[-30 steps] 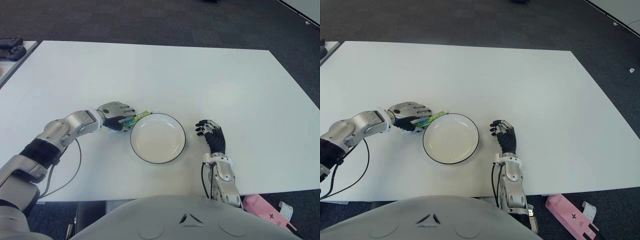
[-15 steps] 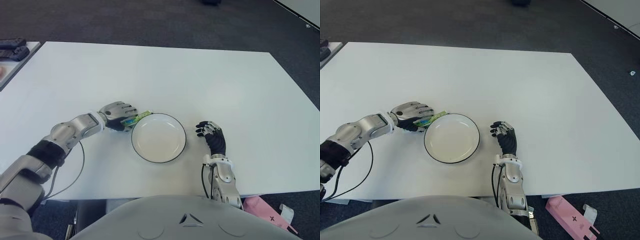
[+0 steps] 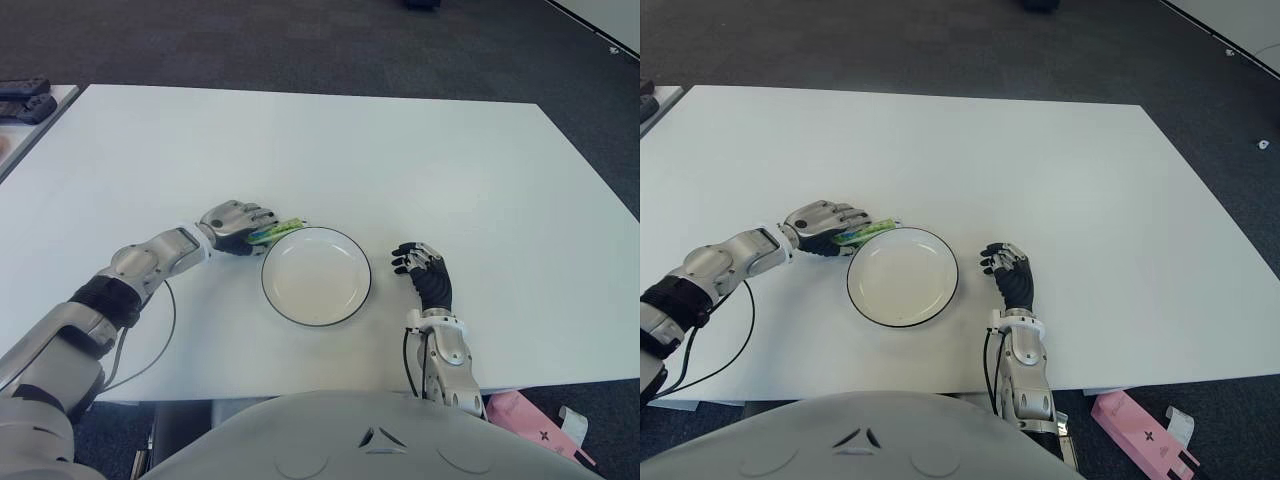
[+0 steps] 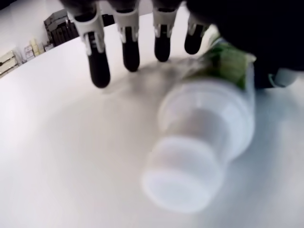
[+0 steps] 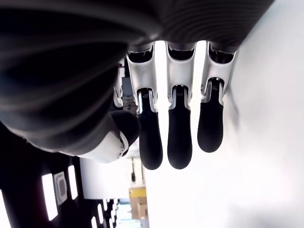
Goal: Put the toothpaste on the table into the plate.
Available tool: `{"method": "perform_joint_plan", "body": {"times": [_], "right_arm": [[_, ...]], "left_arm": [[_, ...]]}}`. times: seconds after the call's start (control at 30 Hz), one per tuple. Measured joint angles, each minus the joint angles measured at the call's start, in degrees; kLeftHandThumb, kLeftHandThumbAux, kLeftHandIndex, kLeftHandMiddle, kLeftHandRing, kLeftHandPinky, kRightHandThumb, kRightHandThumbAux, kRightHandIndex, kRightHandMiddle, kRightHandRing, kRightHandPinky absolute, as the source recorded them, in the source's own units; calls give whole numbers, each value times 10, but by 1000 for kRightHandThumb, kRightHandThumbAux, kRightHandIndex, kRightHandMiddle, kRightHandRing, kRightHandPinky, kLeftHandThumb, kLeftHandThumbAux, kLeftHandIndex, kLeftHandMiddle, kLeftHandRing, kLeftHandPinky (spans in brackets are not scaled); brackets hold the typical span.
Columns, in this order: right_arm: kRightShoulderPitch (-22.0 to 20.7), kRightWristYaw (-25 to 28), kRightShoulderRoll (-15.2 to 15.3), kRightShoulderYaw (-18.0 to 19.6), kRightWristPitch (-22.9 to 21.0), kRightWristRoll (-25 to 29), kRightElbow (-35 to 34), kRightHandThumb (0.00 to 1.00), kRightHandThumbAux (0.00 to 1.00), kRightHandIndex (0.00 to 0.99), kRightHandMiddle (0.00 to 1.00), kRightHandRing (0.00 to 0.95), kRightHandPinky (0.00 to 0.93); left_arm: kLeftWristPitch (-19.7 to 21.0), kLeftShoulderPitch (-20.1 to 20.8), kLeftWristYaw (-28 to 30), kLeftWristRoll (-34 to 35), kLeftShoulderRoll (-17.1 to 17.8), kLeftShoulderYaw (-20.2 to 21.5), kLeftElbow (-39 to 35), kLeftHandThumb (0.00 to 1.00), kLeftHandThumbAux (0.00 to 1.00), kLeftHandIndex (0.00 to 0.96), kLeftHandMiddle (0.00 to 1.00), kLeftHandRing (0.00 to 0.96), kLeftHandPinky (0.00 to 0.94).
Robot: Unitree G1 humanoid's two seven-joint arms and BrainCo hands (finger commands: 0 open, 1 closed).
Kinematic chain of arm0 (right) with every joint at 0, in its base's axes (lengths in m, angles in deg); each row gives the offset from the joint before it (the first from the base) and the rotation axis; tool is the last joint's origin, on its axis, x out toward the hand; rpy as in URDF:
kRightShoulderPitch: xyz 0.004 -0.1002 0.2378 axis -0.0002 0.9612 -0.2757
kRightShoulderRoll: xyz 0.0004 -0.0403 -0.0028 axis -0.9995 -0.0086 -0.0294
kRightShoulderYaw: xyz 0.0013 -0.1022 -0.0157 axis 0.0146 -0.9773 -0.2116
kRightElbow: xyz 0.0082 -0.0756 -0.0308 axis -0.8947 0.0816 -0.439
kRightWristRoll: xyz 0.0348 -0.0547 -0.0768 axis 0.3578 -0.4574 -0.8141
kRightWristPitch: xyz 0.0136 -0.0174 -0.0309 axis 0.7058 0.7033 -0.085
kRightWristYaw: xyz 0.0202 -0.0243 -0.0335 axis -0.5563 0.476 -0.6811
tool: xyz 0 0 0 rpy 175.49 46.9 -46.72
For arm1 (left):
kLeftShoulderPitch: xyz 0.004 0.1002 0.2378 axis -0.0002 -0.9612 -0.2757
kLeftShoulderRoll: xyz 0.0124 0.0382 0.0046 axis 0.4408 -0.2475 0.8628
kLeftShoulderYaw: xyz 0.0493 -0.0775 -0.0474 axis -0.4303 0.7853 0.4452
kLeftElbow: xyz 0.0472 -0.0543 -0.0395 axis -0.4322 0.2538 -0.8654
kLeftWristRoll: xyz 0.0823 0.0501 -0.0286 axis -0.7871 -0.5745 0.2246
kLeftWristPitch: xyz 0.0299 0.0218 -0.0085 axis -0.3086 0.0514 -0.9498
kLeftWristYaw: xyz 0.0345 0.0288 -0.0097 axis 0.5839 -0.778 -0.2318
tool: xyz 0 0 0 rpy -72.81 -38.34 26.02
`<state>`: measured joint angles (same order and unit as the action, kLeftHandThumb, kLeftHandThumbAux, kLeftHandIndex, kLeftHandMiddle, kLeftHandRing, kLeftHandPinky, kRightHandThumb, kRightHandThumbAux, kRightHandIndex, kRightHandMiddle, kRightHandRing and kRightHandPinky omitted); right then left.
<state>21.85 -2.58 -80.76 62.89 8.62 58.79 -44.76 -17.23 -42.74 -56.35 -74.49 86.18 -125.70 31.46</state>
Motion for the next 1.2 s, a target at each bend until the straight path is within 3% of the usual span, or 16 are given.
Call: {"method": "perform_joint_plan", "body": {"times": [0.37,0.5,0.63,0.7,0.8,0.97,1.2], "right_arm": [[0,3,0,1,0,0,-2,710,726,429,502,514,515],[0,4,0,2,0,-1,-3,710,726,429,503,515,520],[1,4,0,1,0,-1,-4,710,726,429,504,515,520],[1,3,0,1,0,-2,-5,710,726,430,505,516,523],[2,3,-1,1,0,-4,-6,711,726,430,505,517,523],[2,1,-1,1,-1,-8,-6,711,726,430,502,516,515],[2,2,-1,1,-1,-8,-6,711,727,429,502,517,523]], "left_arm": [[50,-13,2,17,-10,6,-22,670,334,244,300,298,389],[67,-23,18,31,-13,15,-40,695,366,321,367,370,446],[84,-27,33,36,-13,18,-55,734,404,445,546,551,579],[92,-30,34,37,-13,19,-61,733,569,440,661,678,698],[97,-32,34,38,-13,19,-64,736,648,442,754,774,807],[97,-33,29,37,-12,19,-63,740,684,444,835,848,880],[93,-43,3,39,-10,22,-59,742,695,444,874,875,892]]}}
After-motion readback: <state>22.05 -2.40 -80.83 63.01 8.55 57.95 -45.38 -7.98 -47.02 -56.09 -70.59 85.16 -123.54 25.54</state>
